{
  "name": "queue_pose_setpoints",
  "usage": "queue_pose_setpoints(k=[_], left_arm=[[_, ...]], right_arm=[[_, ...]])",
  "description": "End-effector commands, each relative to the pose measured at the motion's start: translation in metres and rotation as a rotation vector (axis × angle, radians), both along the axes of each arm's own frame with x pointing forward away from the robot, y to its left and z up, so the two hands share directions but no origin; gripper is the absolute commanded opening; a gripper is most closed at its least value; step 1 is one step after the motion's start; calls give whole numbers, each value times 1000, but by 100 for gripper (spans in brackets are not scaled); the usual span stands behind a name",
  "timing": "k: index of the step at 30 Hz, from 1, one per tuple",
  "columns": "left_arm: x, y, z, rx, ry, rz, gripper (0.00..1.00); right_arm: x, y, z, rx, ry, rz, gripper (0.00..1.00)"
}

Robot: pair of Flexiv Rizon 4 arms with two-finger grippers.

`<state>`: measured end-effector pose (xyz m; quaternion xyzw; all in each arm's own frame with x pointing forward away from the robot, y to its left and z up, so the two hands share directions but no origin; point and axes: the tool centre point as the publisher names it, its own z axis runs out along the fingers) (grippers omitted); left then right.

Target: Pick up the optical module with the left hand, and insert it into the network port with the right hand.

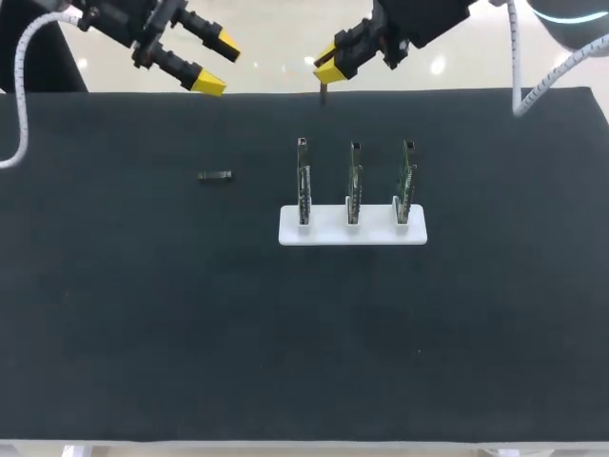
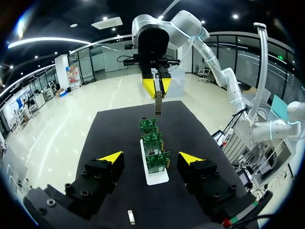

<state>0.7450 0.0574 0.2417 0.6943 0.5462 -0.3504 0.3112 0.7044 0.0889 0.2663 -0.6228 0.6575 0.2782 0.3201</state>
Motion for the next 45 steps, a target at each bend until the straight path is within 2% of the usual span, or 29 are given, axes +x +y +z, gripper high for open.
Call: queue_pose_setpoints(k=[1, 12, 16, 20, 25, 37, 45], left_arm=[[4, 0, 0, 8, 17, -25, 100], [4, 0, 0, 8, 17, -25, 100], [4, 0, 0, 8, 17, -25, 100], [4, 0, 0, 8, 17, -25, 100], [4, 0, 0, 8, 17, -25, 100], [4, 0, 0, 8, 17, -25, 100], [4, 0, 0, 8, 17, -25, 100]], right_arm=[[2, 0, 0, 0, 3, 3, 0], [2, 0, 0, 0, 3, 3, 0], [8, -9, -13, 24, -5, 33, 0], [13, -17, -28, 0, 27, 70, 0], [15, -21, -39, -13, 21, 86, 0], [27, -28, -58, -7, -3, 115, 0], [27, -29, -65, 1, -3, 102, 0]])
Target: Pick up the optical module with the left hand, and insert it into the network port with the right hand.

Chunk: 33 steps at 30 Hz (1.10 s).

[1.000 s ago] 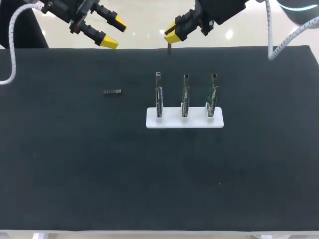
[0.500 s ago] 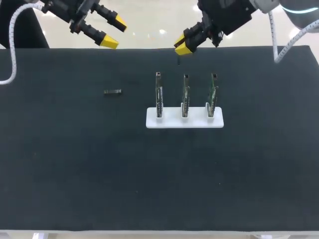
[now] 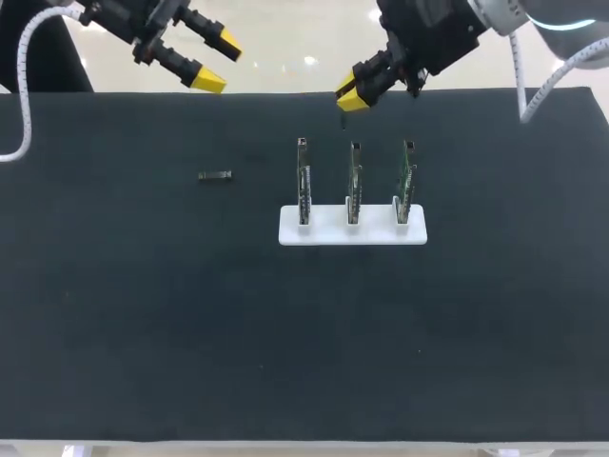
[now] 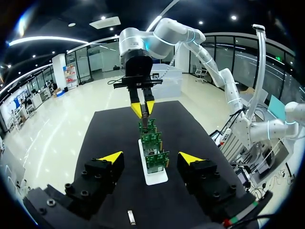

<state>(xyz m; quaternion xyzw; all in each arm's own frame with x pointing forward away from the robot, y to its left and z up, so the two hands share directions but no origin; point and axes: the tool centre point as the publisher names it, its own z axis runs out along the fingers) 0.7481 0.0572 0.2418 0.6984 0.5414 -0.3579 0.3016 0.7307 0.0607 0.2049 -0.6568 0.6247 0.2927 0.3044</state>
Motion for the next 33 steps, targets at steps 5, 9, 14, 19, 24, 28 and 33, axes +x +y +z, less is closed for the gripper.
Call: queue_pose_setpoints(k=[5, 9, 14, 19, 24, 28, 33], left_arm=[[1, 0, 0, 4, 2, -2, 100], [1, 0, 0, 4, 2, -2, 100], [1, 0, 0, 4, 2, -2, 100], [1, 0, 0, 4, 2, -2, 100], [1, 0, 0, 4, 2, -2, 100], [1, 0, 0, 4, 2, -2, 100], [1, 0, 0, 4, 2, -2, 100]], right_arm=[[1, -4, -10, 13, -2, -5, 0], [-1, -6, -13, 20, 7, -4, 0], [-4, -7, -15, 23, 14, -7, 0], [-5, -9, -17, 12, 15, -19, 0], [-6, -12, -17, 0, 18, -25, 0], [-9, -14, -16, -2, 21, -24, 0], [-10, -17, -17, 2, 27, -24, 0]])
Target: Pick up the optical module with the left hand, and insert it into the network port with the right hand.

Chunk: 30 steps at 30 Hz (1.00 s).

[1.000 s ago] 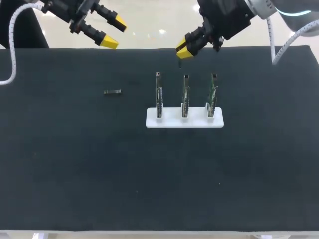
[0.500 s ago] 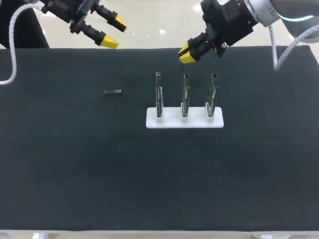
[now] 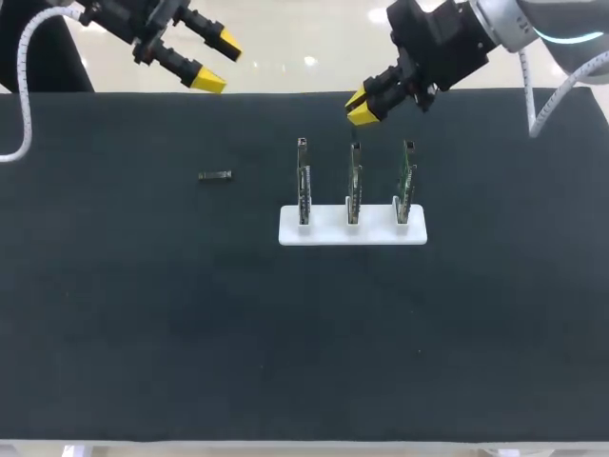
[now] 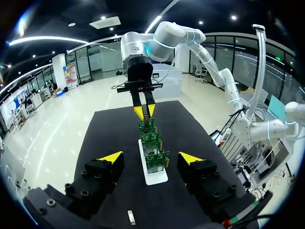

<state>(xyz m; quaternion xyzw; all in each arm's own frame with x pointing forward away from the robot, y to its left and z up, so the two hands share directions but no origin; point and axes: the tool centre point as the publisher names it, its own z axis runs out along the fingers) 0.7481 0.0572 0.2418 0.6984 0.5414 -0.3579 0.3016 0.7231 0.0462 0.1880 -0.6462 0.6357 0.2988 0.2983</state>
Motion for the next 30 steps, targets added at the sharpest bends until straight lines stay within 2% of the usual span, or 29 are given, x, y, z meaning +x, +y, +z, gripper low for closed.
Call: queue_pose_setpoints(k=[1, 30], left_arm=[[1, 0, 0, 3, 1, -2, 100], [1, 0, 0, 3, 1, -2, 100]], right_arm=[[-2, -2, -1, 3, -3, -3, 0], [0, -3, -8, 12, -23, -10, 0]])
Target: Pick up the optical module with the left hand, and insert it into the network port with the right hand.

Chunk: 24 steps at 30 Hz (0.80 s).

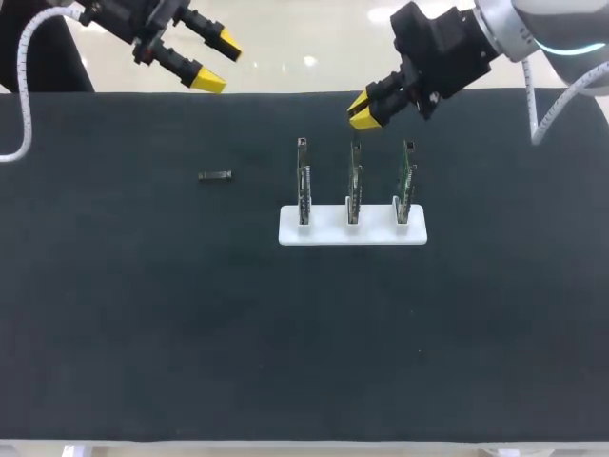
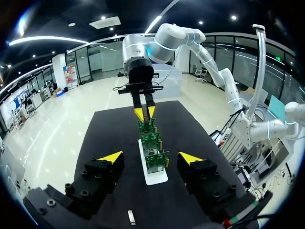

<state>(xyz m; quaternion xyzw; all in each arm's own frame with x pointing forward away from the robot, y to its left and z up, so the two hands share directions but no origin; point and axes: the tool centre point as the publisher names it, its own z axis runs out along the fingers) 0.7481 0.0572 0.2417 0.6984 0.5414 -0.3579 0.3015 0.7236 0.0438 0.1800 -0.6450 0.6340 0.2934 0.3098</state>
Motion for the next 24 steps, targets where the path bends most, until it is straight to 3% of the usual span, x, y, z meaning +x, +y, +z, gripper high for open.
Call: queue_pose_setpoints(k=[1, 24], left_arm=[[1, 0, 0, 3, 1, -2, 100], [1, 0, 0, 3, 1, -2, 100]], right_arm=[[0, -1, 0, 2, -1, 0, 0], [-2, 0, -4, 9, -8, -4, 0]])
